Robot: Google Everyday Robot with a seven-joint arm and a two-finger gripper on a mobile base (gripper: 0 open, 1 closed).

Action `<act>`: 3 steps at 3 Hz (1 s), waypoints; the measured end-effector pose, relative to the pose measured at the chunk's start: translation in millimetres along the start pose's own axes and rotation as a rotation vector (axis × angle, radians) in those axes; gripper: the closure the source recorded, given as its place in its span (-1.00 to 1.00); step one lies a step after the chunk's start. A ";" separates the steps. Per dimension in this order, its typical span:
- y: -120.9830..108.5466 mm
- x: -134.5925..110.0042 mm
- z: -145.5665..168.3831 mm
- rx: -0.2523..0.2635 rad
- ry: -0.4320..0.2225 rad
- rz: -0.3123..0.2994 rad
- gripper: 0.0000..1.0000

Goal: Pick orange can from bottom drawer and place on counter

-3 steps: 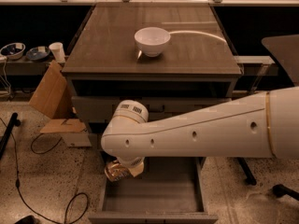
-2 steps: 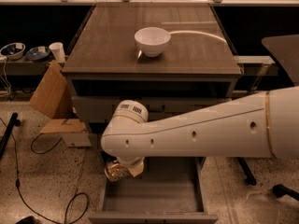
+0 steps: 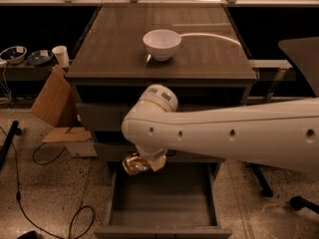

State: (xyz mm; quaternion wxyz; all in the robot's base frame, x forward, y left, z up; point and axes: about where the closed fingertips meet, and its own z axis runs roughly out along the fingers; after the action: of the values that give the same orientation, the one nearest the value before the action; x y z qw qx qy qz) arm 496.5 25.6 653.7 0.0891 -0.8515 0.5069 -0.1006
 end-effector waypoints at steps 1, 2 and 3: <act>-27.8 35.0 -52.9 0.046 0.072 0.015 1.00; -60.6 48.5 -83.7 0.084 0.096 -0.008 1.00; -101.1 44.9 -91.2 0.114 0.074 -0.074 1.00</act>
Offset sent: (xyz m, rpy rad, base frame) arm 0.0840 -0.0140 0.1466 -0.0508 -0.1722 0.0140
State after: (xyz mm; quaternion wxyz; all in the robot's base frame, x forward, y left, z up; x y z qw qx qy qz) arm 578.9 29.1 770.8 0.1149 -0.8589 0.4713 -0.1639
